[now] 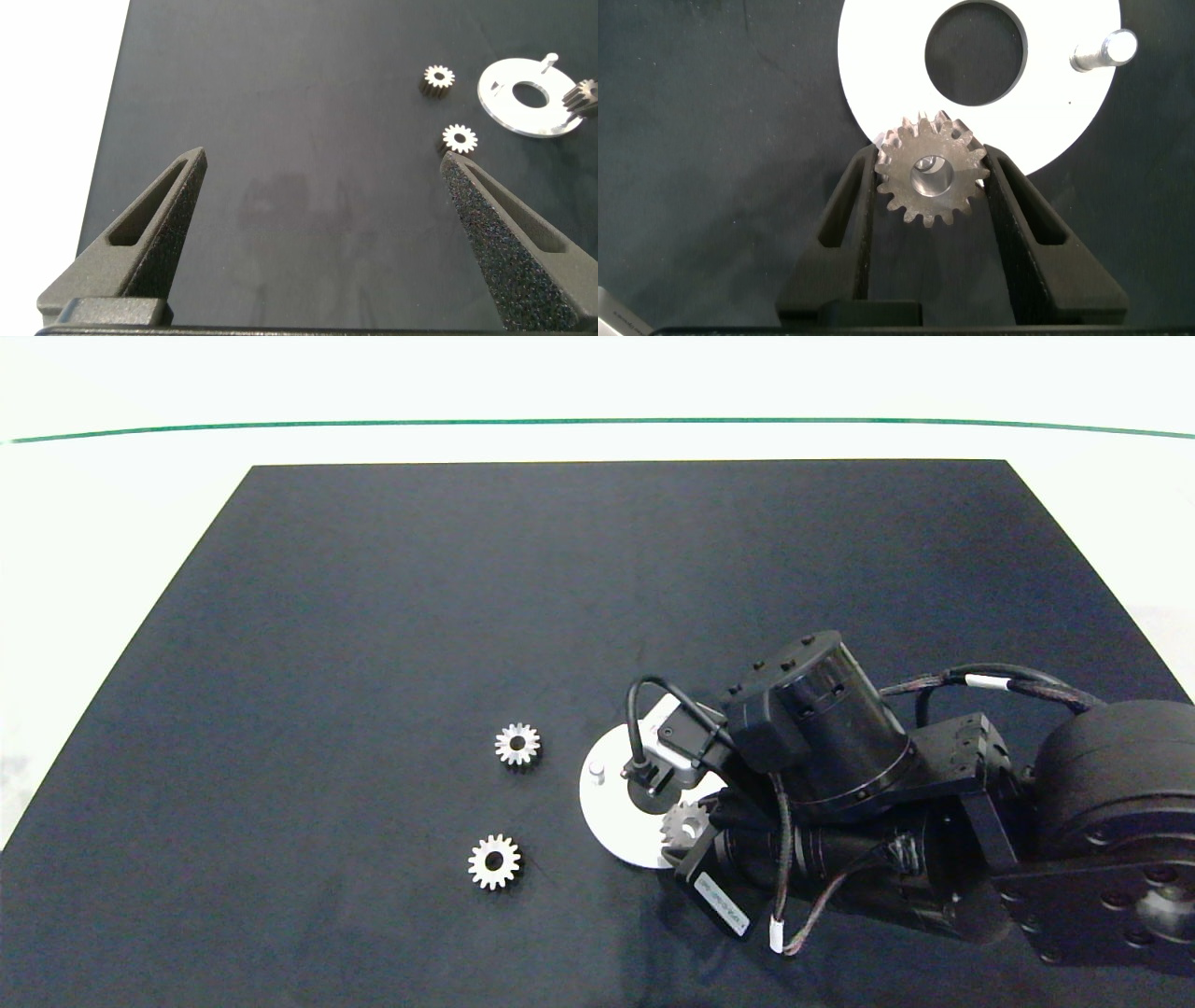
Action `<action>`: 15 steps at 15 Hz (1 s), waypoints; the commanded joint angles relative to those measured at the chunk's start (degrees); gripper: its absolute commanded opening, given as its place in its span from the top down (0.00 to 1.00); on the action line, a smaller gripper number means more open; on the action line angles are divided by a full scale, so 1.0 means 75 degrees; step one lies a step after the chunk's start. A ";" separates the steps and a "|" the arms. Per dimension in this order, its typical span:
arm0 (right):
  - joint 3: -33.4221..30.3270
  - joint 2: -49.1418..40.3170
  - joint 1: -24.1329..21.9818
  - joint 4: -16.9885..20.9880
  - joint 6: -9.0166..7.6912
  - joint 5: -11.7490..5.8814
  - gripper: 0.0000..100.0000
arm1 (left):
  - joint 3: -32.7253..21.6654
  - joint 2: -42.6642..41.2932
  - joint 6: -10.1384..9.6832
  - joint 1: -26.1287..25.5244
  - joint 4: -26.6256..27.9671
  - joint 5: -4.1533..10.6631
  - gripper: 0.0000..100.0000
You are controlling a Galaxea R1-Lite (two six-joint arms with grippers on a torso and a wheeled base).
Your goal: Install three planetary gears onto the carrier pins
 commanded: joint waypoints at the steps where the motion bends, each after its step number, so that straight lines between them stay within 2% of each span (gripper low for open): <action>1: 0.0000 0.0038 -0.0002 0.0010 0.0003 -0.0010 0.84 | 0.0001 0.0027 0.0002 -0.0001 0.0016 -0.0003 0.00; 11: -0.0012 0.0284 0.0021 -0.0048 0.0026 0.0001 0.84 | -0.0011 0.0039 0.0002 -0.0001 0.0016 -0.0015 0.00; 12: -0.0012 0.0319 0.0009 -0.0048 0.0026 -0.0010 0.00 | -0.0011 0.0039 0.0002 -0.0012 0.0016 -0.0015 0.00; 15: -0.0035 0.0308 -0.0002 -0.0048 0.0026 -0.0010 0.00 | -0.0011 0.0074 0.0002 -0.0001 0.0016 -0.0015 0.00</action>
